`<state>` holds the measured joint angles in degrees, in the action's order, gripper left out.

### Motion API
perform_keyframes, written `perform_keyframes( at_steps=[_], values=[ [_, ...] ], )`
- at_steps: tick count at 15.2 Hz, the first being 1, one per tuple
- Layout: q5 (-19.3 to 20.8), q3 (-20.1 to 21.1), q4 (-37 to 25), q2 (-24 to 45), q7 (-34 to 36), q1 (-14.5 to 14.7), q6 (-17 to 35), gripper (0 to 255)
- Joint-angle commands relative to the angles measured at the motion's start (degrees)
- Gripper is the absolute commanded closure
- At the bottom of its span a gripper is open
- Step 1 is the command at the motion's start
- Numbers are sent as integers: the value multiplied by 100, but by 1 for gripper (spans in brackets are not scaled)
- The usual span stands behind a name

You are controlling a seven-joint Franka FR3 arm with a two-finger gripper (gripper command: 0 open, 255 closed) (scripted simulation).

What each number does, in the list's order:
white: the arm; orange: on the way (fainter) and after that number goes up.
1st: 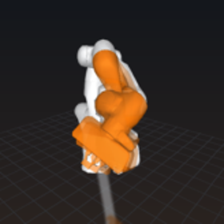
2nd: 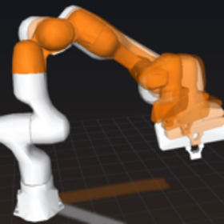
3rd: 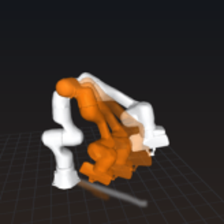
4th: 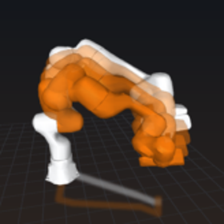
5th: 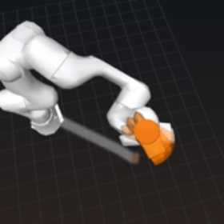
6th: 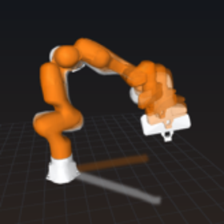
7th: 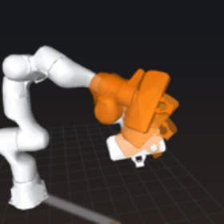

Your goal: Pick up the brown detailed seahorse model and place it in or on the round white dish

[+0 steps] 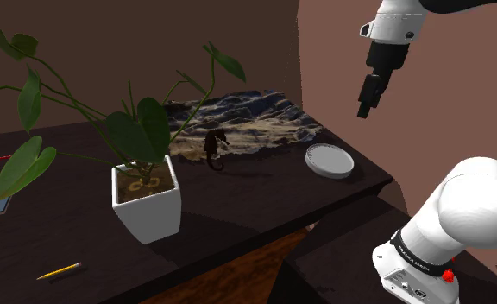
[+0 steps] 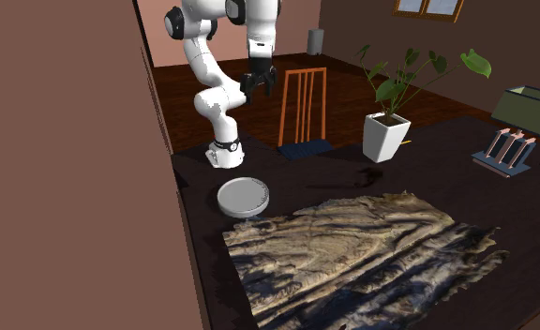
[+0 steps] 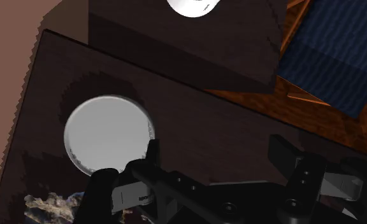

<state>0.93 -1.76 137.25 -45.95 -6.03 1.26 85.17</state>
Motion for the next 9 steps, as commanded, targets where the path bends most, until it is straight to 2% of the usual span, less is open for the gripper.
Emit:
perform_keyframes(
  at_steps=[1, 9],
  values=[
    [0, 0, 0, 0, 0, 0, 0, 0],
    [-126, -146, -459, 1610, -694, 337, 1247, 0]
  ],
)
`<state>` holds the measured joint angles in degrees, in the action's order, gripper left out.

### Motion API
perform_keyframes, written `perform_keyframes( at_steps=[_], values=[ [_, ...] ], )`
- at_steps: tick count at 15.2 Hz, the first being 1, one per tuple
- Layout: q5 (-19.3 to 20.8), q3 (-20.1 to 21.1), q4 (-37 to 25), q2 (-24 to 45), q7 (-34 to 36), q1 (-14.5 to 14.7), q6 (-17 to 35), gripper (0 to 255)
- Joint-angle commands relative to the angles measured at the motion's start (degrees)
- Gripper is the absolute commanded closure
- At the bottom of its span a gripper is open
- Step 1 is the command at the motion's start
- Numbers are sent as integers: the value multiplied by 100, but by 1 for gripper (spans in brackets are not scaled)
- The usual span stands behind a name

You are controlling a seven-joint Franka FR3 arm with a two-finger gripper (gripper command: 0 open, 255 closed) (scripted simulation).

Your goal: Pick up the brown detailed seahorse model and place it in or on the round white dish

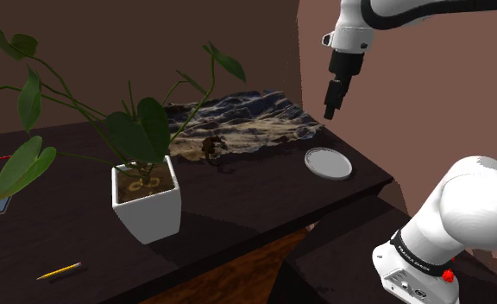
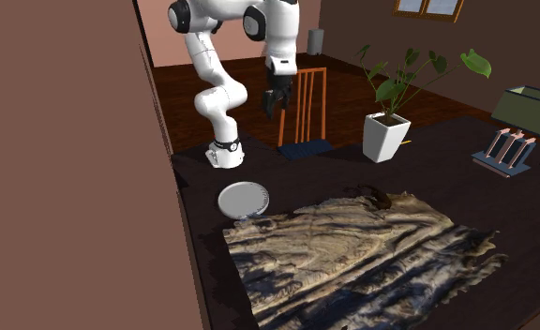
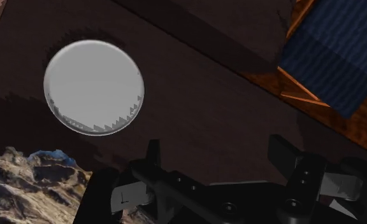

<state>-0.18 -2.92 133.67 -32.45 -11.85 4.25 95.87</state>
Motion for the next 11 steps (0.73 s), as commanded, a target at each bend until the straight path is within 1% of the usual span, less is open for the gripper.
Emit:
perform_keyframes(
  at_steps=[1, 6, 11],
  values=[
    [-41, -40, -193, 468, -201, 80, 305, 0],
    [-202, -63, -750, 1514, -653, 271, 844, 0],
    [-392, -33, -1471, 2551, -1097, 435, 1206, 0]
  ],
)
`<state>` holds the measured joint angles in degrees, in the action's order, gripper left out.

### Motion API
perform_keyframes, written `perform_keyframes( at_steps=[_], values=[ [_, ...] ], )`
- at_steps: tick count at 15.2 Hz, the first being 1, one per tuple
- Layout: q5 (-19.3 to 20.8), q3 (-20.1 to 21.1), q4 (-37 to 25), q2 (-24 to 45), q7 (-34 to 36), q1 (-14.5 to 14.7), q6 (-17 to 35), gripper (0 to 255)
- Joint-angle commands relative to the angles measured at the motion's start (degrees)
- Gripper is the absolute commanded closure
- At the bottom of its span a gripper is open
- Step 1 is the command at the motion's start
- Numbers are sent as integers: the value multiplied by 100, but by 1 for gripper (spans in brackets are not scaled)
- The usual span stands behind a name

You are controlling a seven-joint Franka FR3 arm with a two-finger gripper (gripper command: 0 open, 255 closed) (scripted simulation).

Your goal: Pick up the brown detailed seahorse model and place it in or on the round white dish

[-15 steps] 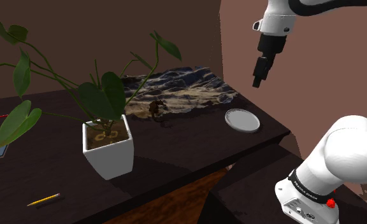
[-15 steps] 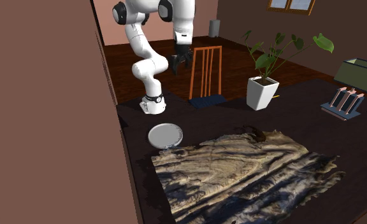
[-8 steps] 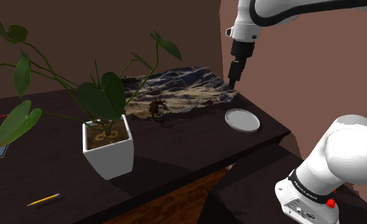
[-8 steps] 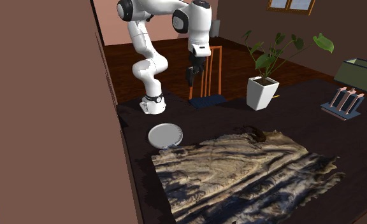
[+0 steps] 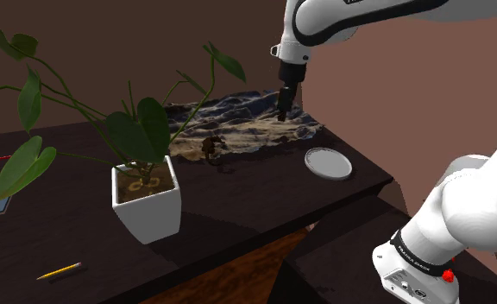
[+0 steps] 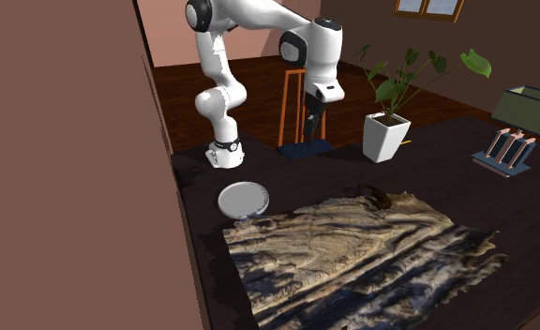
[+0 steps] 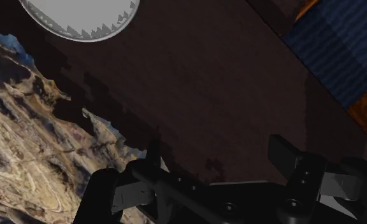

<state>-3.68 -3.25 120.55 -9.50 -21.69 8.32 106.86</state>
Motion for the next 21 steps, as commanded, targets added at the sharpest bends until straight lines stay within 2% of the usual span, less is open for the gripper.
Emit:
perform_keyframes(
  at_steps=[1, 8, 16, 21],
  values=[
    [-80, 14, -322, 461, -200, 55, 159, 0],
    [-309, 177, -1644, 1893, -743, 209, 332, 0],
    [-409, 441, -3556, 3531, -1191, 360, 142, 0],
    [-420, 454, -3284, 3606, -1204, 386, 490, 0]
  ],
)
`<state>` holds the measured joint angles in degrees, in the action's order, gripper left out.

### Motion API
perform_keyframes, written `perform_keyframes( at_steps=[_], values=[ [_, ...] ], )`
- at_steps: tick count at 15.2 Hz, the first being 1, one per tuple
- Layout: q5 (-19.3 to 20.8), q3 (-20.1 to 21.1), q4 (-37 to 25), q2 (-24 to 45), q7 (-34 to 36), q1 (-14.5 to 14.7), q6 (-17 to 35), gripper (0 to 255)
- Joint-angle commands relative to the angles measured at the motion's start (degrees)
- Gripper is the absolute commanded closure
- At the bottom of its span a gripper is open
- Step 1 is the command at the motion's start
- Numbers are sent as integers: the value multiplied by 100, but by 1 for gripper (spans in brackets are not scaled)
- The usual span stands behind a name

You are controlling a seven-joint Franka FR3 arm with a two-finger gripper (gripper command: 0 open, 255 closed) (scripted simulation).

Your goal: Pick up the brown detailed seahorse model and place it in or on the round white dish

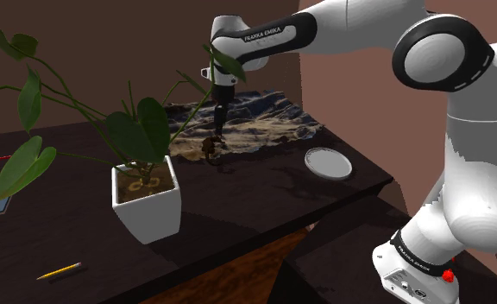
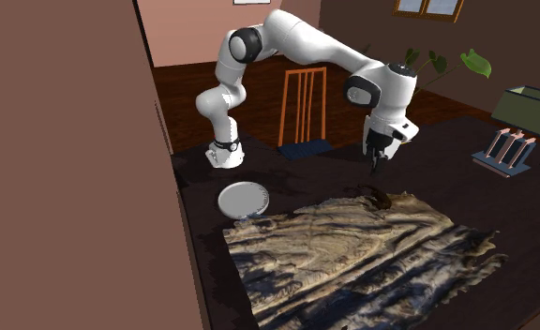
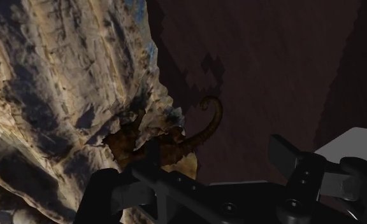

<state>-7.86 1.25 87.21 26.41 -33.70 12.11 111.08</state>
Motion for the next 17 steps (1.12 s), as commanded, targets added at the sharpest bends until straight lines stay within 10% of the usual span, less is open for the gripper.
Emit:
perform_keyframes(
  at_steps=[1, 10, 11, 17],
  values=[
    [-5, 6, 99, 34, -5, 12, 136, 0],
    [-9, 10, 173, 65, -9, 20, 243, 0],
    [-9, 10, 173, 65, -9, 20, 243, 255],
    [-9, 10, 173, 65, -9, 20, 243, 255]
  ],
)
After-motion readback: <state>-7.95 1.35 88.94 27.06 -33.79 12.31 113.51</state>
